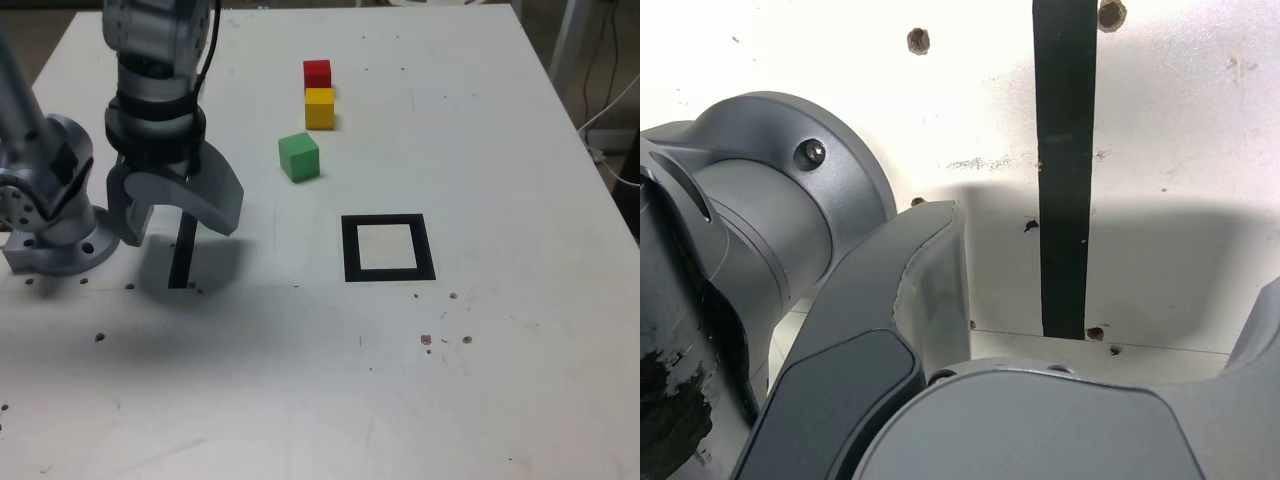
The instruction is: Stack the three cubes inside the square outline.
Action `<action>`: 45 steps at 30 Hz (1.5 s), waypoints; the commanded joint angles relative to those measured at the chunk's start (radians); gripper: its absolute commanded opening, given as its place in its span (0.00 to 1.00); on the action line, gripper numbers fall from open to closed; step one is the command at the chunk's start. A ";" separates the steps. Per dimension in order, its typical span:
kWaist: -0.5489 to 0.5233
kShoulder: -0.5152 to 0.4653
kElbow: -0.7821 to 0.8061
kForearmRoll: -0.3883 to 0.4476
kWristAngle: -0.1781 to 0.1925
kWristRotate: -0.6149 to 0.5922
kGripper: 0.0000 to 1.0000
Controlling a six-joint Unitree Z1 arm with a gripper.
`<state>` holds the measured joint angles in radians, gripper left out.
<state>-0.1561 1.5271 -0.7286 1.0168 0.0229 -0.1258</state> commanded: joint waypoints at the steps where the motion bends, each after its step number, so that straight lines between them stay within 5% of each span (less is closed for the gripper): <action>1: 0.001 0.006 0.001 -0.002 0.001 0.002 1.00; 28: 0.075 0.016 -0.016 0.016 0.007 0.106 1.00; 45: 0.260 0.047 -0.301 0.235 0.111 0.274 1.00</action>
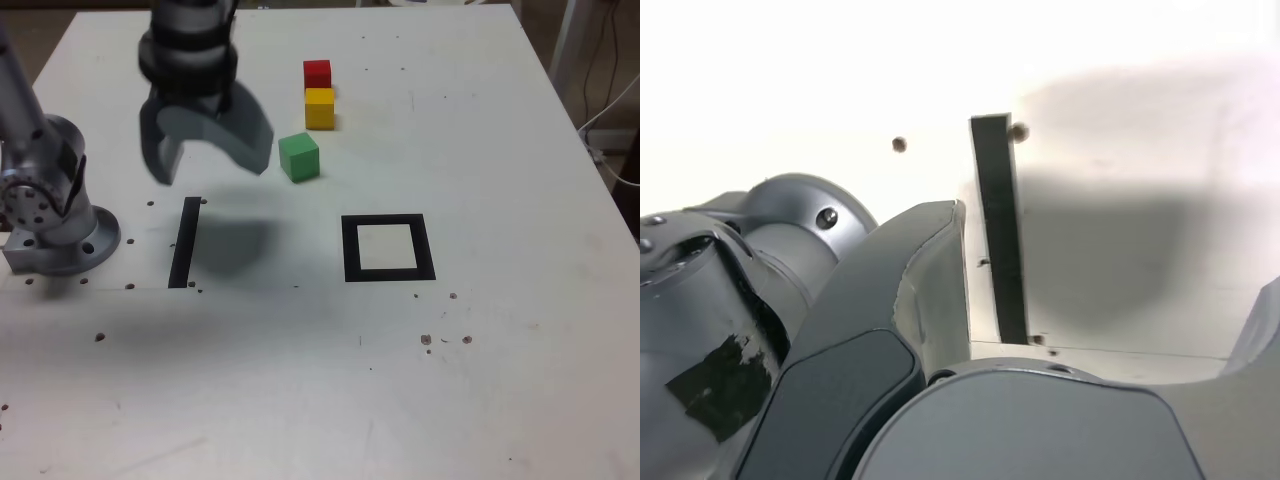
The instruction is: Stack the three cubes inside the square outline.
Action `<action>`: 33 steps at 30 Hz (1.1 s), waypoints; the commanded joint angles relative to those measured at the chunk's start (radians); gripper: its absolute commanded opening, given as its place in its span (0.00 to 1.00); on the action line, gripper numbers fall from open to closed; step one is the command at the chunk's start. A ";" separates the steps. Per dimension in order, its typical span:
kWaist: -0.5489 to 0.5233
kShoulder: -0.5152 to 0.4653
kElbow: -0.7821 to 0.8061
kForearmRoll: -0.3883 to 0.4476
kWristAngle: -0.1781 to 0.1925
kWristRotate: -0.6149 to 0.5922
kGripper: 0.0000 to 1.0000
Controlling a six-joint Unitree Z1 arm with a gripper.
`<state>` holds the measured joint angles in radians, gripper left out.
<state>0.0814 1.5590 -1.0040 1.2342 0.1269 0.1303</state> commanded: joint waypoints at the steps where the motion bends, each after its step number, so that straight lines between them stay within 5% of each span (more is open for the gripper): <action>1: 0.040 0.023 -0.045 0.027 0.013 0.032 1.00; 12: 0.281 0.129 -0.254 0.086 0.053 0.220 1.00; 33: 0.615 0.438 -0.687 0.180 0.057 0.483 1.00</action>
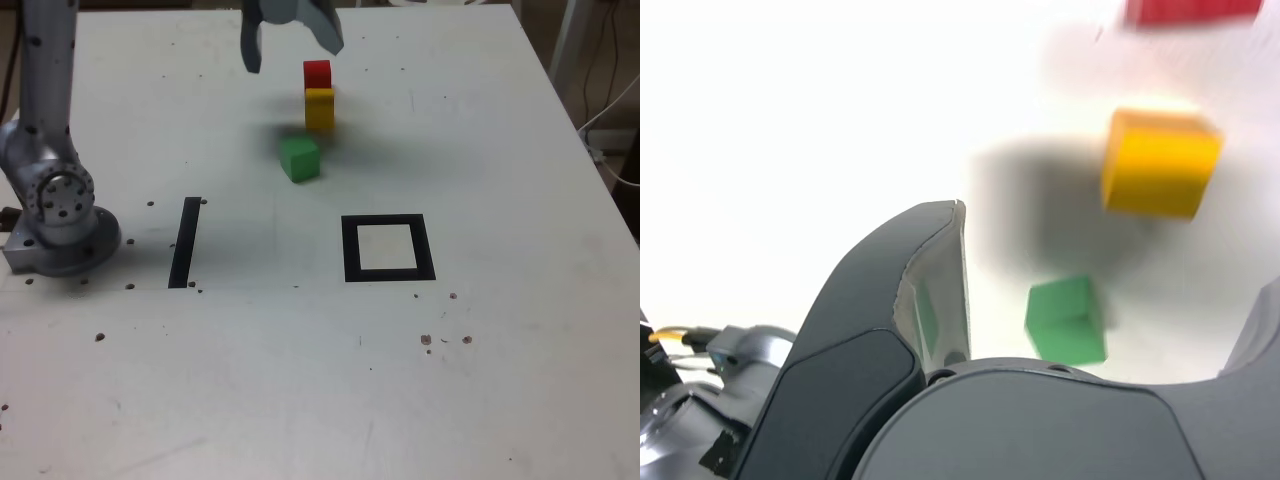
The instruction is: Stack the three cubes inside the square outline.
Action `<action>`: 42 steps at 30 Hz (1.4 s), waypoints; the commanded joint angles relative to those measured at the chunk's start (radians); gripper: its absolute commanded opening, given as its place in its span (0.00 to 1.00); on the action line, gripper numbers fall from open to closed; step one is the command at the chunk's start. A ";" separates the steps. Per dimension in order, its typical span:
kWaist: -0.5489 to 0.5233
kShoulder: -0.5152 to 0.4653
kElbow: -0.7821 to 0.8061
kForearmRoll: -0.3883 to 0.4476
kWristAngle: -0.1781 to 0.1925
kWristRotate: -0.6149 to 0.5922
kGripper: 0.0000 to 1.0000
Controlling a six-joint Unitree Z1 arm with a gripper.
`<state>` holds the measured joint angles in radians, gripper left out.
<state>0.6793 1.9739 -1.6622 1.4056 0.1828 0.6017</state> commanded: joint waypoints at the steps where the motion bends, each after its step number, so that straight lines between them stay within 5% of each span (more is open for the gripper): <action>1: 0.029 0.039 -0.051 0.014 0.001 0.021 1.00; 16: 0.134 0.274 -0.347 0.089 -0.007 0.110 0.99; 30: 0.153 0.402 -0.465 0.135 -0.028 0.146 0.96; 35: 0.151 0.431 -0.474 0.146 -0.039 0.148 0.86; 42: 0.146 0.455 -0.484 0.150 -0.044 0.148 0.55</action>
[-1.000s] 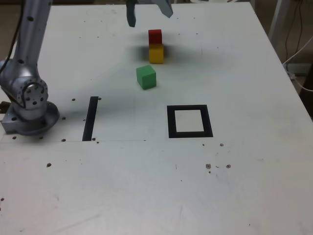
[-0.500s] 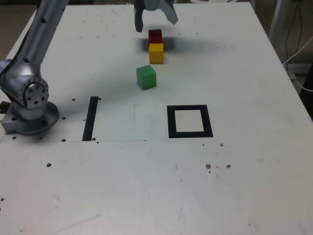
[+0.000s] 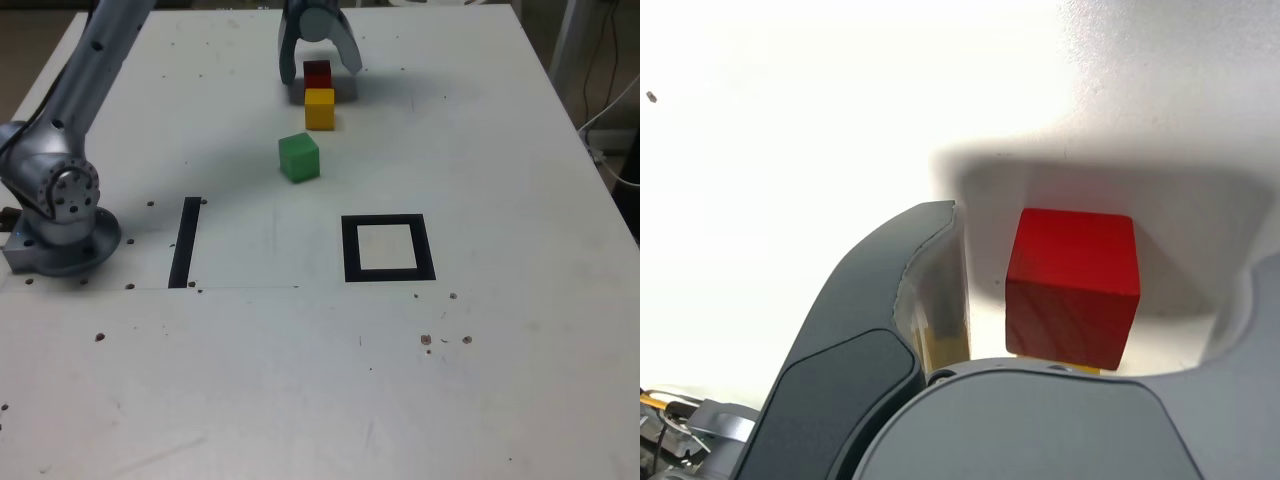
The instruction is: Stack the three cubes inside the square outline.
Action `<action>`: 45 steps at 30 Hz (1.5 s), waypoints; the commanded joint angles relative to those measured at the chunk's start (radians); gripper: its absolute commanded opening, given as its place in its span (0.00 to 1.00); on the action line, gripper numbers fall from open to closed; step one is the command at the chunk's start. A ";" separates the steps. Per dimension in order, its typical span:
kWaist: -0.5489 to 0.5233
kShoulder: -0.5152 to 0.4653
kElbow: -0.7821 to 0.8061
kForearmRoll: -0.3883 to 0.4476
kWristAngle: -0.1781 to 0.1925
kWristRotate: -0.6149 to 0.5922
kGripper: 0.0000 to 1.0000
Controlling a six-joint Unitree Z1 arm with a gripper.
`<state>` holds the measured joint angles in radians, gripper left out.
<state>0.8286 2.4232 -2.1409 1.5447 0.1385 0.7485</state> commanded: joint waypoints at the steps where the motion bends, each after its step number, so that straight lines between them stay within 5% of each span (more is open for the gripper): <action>1: -0.004 0.008 -0.006 0.010 0.001 0.002 0.50; 6: -0.006 0.010 -0.006 0.007 0.006 0.002 0.28; 10: -0.006 0.011 -0.004 0.005 0.006 0.004 0.21; 31: -0.016 0.000 -0.007 0.007 0.008 0.006 0.20; 45: -0.152 -0.176 0.002 0.063 0.021 -0.049 0.20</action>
<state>0.6926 2.2708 -2.1442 1.5797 0.1568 0.7085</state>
